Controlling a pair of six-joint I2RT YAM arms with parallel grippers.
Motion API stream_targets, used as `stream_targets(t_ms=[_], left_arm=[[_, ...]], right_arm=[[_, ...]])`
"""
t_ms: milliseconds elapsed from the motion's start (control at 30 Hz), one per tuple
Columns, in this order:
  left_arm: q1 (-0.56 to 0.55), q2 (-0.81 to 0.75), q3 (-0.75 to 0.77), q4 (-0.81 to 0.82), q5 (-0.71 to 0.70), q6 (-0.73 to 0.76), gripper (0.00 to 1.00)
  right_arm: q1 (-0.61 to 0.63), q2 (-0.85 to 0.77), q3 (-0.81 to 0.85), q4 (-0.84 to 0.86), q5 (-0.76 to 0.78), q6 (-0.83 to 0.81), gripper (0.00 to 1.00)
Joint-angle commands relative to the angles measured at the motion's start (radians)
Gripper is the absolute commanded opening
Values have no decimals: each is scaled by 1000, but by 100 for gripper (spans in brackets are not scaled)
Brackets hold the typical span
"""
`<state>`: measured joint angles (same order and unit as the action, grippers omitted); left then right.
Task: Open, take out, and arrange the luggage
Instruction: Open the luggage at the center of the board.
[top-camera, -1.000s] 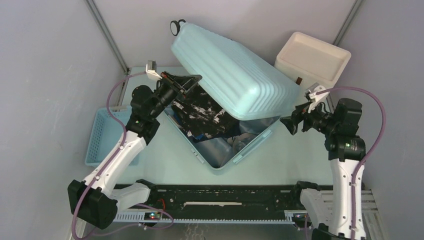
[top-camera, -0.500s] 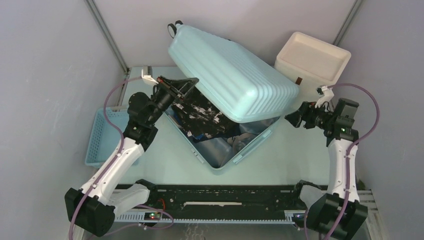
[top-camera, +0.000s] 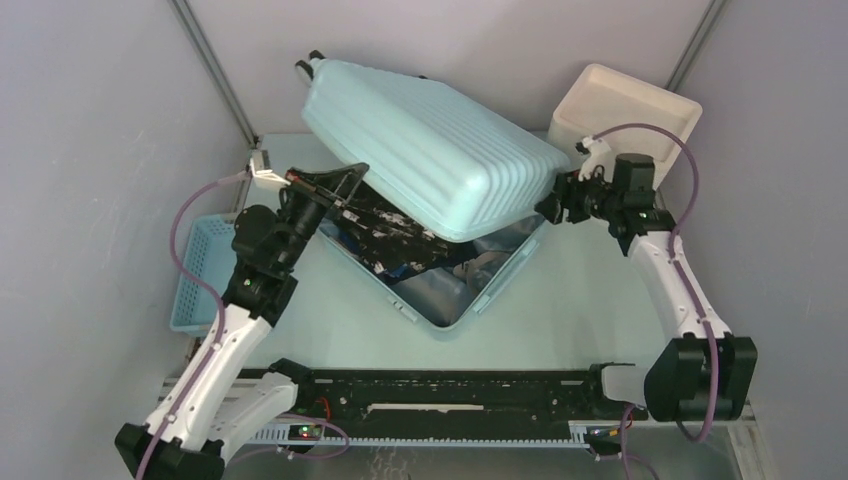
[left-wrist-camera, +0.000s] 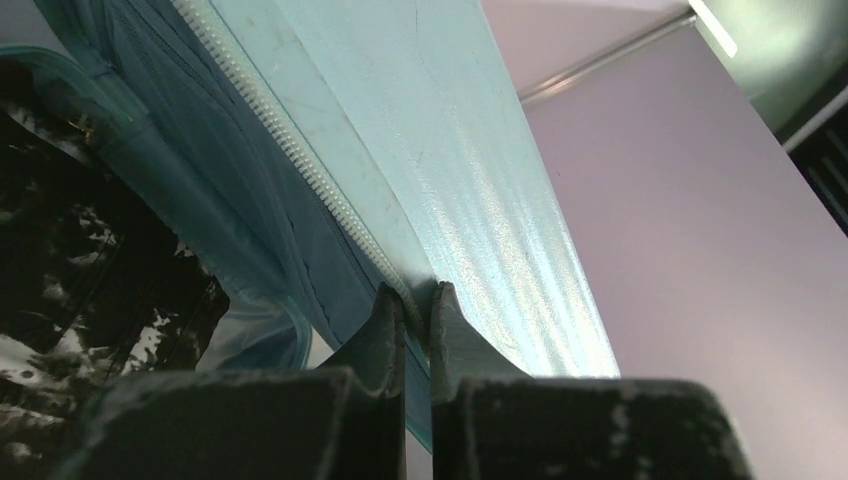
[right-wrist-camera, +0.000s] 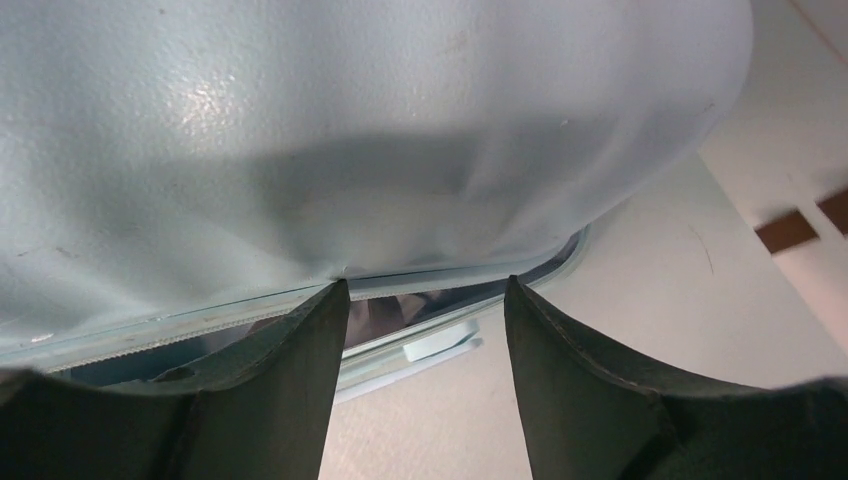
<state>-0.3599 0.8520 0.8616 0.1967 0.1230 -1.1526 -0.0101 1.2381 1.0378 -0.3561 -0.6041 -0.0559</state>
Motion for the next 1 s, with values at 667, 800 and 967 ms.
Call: stream_targets(t_ms=[667, 800, 967], left_arm=[[35, 125, 120, 127, -191, 202, 0], [61, 198, 169, 137, -158, 176, 0], [79, 291, 261, 131, -139, 155, 0]], right_arm=[[55, 265, 405, 104, -17, -30, 82], [-16, 111, 309, -8, -144, -130, 84], [-24, -62, 186, -187, -384, -262, 83]])
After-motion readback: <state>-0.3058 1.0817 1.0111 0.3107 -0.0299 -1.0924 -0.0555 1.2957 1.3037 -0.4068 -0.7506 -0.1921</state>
